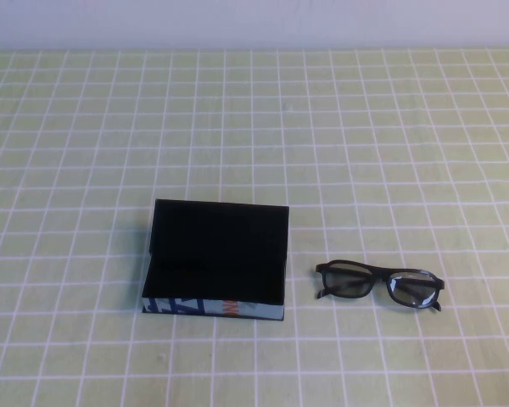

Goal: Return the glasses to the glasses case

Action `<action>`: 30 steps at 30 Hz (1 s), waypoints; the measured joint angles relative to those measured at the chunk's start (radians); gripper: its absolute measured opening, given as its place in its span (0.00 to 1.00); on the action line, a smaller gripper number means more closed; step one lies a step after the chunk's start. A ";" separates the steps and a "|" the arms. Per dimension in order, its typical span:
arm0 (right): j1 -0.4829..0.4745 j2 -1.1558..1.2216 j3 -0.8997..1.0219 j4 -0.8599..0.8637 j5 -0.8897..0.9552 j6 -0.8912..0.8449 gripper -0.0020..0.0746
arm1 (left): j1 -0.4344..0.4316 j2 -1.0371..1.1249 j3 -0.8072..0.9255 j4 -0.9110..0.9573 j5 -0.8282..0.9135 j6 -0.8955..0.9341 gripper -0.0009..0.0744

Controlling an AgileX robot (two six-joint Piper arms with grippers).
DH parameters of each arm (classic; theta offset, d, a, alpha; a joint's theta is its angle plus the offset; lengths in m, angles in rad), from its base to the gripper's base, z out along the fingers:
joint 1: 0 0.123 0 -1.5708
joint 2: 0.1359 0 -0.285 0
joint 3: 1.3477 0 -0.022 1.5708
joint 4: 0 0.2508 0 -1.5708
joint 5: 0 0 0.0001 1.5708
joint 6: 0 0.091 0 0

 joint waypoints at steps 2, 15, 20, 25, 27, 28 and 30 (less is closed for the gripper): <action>0.000 0.000 0.000 0.000 0.000 0.000 0.00 | 0.000 0.000 0.000 0.000 0.000 0.000 0.01; 0.000 0.000 0.000 0.000 0.000 0.000 0.00 | 0.000 0.000 0.000 0.000 0.000 0.000 0.01; 0.000 0.000 0.000 0.000 0.000 0.000 0.00 | 0.000 0.000 0.000 0.000 0.000 0.000 0.01; 0.000 0.000 0.000 0.002 -0.029 0.000 0.00 | 0.000 0.000 0.000 0.000 0.000 0.000 0.01; 0.000 0.000 0.000 0.002 -0.059 0.000 0.00 | 0.000 0.000 0.000 0.000 0.000 0.000 0.01; 0.000 0.000 0.000 0.002 -0.072 0.000 0.00 | 0.000 0.000 0.000 0.000 0.000 0.000 0.01; 0.000 0.000 0.000 0.002 -0.113 0.000 0.00 | 0.000 0.000 0.000 0.000 -0.013 0.000 0.01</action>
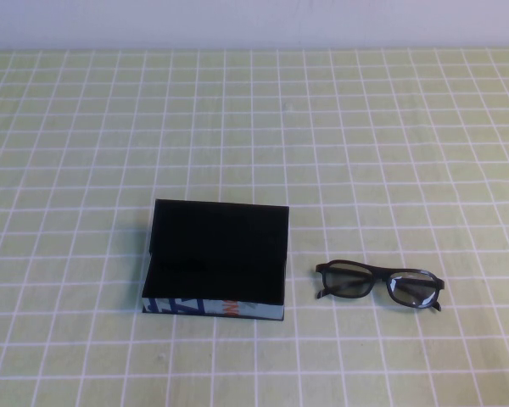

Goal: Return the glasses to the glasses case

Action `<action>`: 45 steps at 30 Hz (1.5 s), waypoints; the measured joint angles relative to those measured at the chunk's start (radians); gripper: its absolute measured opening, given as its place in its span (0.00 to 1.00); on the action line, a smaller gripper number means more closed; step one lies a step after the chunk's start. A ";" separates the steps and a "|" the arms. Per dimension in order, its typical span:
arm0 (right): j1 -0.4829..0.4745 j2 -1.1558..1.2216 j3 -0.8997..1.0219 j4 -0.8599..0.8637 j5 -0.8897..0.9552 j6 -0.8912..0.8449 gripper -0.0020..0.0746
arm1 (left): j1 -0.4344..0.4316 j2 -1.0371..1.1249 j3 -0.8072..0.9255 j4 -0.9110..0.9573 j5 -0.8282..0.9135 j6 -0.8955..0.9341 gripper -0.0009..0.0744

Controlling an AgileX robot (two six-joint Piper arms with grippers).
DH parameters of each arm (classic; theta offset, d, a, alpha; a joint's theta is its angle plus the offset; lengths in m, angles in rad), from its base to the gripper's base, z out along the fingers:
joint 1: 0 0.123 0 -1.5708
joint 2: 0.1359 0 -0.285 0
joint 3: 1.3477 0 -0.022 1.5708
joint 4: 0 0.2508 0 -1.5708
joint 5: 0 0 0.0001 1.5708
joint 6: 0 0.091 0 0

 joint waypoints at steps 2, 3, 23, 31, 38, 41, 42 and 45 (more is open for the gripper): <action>0.000 0.000 0.000 0.002 -0.052 0.000 0.00 | 0.000 0.000 0.002 0.000 -0.033 0.000 0.01; 0.000 0.000 0.000 0.002 -0.085 0.000 0.00 | 0.000 0.000 0.002 0.000 -0.061 0.000 0.01; 0.000 -0.007 0.000 -0.005 -1.056 0.000 0.00 | 0.000 0.000 0.002 0.000 -1.021 -0.093 0.01; 0.000 -0.007 0.000 -0.006 -1.112 0.001 0.00 | 0.000 0.000 0.002 0.002 -1.088 -0.098 0.01; 0.000 -0.007 -0.028 0.036 -1.254 0.185 0.00 | 0.000 0.000 0.002 0.002 -1.252 -0.238 0.01; 0.000 -0.007 -0.130 0.006 -1.173 0.308 0.00 | 0.000 -0.002 -0.023 0.014 -1.256 -0.276 0.01; 0.000 -0.007 -0.178 -0.023 -1.125 0.351 0.00 | 0.000 -0.002 -0.047 0.022 -1.243 -0.280 0.01; 0.000 -0.007 -0.334 -0.149 -0.933 0.503 0.00 | 0.000 -0.002 -0.150 0.067 -1.160 -0.290 0.01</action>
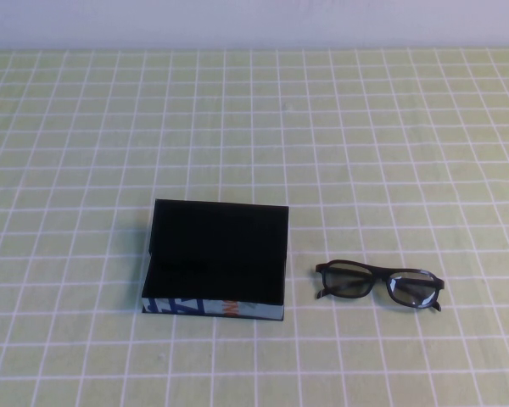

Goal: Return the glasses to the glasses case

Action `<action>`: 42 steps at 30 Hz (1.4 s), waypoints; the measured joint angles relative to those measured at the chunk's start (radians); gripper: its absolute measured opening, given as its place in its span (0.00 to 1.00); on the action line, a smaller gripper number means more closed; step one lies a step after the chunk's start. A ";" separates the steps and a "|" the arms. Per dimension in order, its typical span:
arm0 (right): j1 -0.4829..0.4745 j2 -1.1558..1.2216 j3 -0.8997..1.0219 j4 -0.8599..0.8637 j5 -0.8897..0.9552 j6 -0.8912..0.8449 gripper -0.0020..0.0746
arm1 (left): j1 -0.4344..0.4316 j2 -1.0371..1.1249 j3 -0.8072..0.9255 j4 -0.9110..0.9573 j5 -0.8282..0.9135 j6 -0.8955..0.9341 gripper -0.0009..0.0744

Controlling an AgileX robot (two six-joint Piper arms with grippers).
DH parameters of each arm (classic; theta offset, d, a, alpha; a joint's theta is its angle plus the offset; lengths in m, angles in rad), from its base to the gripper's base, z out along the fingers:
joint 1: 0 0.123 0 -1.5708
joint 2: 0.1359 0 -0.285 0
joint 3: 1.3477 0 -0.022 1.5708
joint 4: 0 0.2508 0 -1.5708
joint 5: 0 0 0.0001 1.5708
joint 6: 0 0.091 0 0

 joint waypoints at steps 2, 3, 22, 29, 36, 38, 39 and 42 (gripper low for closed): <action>0.000 -0.002 -0.113 -0.091 0.152 0.127 0.00 | 0.000 0.000 -0.074 0.029 0.099 -0.019 0.01; 0.000 -0.002 -0.165 -0.145 0.231 0.186 0.00 | 0.000 0.000 -0.115 0.043 0.161 -0.034 0.01; 0.000 0.476 -0.343 -0.809 0.816 0.434 0.00 | 0.000 0.299 -0.443 0.076 1.097 -0.041 0.01; 0.000 0.681 -0.343 -0.596 1.133 0.340 0.00 | 0.000 0.337 -0.443 0.076 1.141 0.017 0.01; 0.038 0.786 -0.343 -0.149 1.251 -0.248 0.00 | 0.000 0.339 -0.443 0.076 1.141 0.021 0.01; 0.066 0.786 -0.343 -0.058 1.257 -0.426 0.00 | 0.000 0.339 -0.443 0.076 1.141 0.021 0.01; 0.080 0.786 -0.343 -0.005 1.257 -0.497 0.00 | 0.000 0.339 -0.443 0.076 1.141 0.021 0.01; 0.106 0.780 -0.343 0.167 1.259 -0.597 0.00 | 0.000 0.339 -0.445 0.076 1.146 0.018 0.01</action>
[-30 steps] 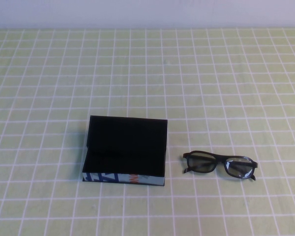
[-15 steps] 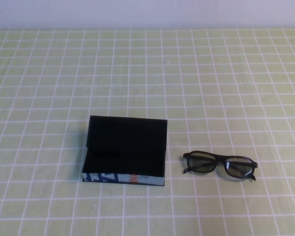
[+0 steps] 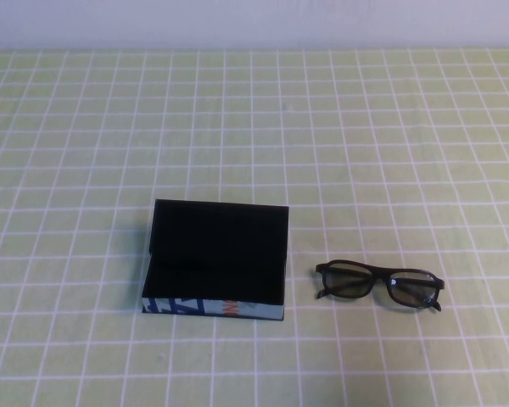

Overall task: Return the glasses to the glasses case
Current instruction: Pick up the glasses from the table

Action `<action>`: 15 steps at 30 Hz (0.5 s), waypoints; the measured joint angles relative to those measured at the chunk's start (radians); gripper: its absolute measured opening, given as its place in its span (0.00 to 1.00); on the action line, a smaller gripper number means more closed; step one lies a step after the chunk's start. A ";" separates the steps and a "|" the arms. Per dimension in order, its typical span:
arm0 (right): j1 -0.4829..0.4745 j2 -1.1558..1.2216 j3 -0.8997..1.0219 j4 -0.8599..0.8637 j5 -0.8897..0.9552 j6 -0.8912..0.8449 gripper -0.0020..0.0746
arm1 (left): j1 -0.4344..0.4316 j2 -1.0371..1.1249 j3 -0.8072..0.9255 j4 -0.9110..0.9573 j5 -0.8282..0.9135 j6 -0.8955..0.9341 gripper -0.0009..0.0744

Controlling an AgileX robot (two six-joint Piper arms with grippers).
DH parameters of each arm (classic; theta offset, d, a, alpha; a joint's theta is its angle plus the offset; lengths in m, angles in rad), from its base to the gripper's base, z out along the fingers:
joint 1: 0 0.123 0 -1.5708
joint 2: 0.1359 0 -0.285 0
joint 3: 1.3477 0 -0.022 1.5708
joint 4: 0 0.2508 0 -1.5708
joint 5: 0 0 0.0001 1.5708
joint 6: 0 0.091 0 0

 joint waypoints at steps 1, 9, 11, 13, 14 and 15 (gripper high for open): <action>0.005 0.000 0.000 0.055 0.001 -0.013 0.00 | 0.000 0.000 0.000 0.000 0.006 0.000 0.01; 0.009 0.135 -0.049 0.219 0.153 -0.154 0.00 | 0.000 0.031 -0.002 -0.007 0.174 0.000 0.01; 0.019 0.205 -0.093 0.224 0.213 -0.199 0.00 | 0.000 0.059 -0.002 -0.024 0.240 0.022 0.01; 0.041 0.286 -0.159 0.233 0.276 -0.278 0.00 | 0.000 0.102 -0.002 -0.070 0.308 0.072 0.01; 0.052 0.319 -0.189 0.236 0.306 -0.310 0.00 | 0.000 0.126 -0.002 -0.096 0.335 0.101 0.01; 0.067 0.360 -0.228 0.241 0.334 -0.346 0.00 | 0.000 0.152 -0.002 -0.136 0.367 0.142 0.01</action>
